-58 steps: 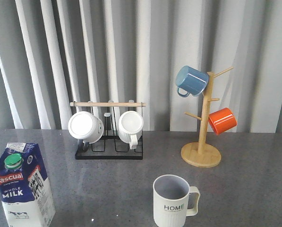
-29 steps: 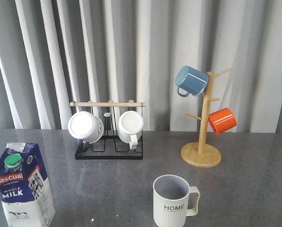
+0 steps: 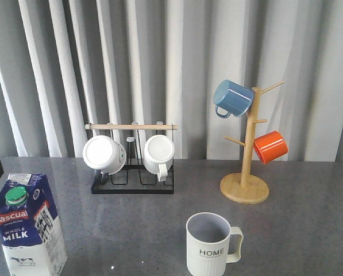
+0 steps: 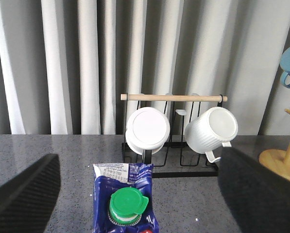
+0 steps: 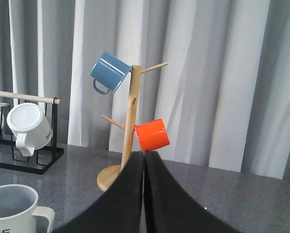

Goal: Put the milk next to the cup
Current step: 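Lower the left gripper onto the Pascual milk carton and grasp its top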

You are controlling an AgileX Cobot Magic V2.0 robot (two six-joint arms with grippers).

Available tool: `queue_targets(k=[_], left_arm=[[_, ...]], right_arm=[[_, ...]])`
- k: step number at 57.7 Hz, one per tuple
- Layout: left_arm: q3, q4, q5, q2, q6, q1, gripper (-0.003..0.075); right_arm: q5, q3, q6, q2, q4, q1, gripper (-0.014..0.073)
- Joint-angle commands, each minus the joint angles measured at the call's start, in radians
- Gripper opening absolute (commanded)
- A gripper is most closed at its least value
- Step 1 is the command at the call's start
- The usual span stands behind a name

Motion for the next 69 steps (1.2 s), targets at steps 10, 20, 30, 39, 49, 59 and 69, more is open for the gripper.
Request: queue_targets(k=[10, 20, 30, 39, 49, 59, 69], left_arm=[[-0.028, -0.002, -0.121, 0.116, -0.017, -0.019, 0.0727], [-0.027, -0.001, -0.164, 0.205, -0.017, -0.019, 0.0723], [-0.011, 0.004, -0.219, 0.254, -0.016, -0.019, 0.0722], [0.024, 0.008, -0.281, 0.285, -0.017, -0.018, 0.0722], [0.031, 0.007, -0.32, 0.328, -0.017, -0.018, 0.072], [0.031, 0.004, -0.342, 0.387, -0.017, -0.016, 0.0716], [0.031, -0.03, -0.392, 0.434, -0.02, -0.016, 0.0676]], right_arm=[[-0.068, -0.029, -0.006, 0.001, 0.0, -0.008, -0.0008], [-0.068, -0.029, -0.006, 0.001, 0.0, -0.008, -0.0008], [-0.068, -0.029, -0.006, 0.001, 0.0, -0.008, -0.0008], [-0.069, -0.029, -0.006, 0.001, 0.0, -0.008, -0.0008], [-0.069, -0.029, -0.006, 0.001, 0.0, -0.008, -0.0008], [-0.069, -0.029, -0.006, 0.001, 0.0, -0.008, -0.0008], [-0.069, -0.029, -0.006, 0.001, 0.0, -0.008, -0.0008]])
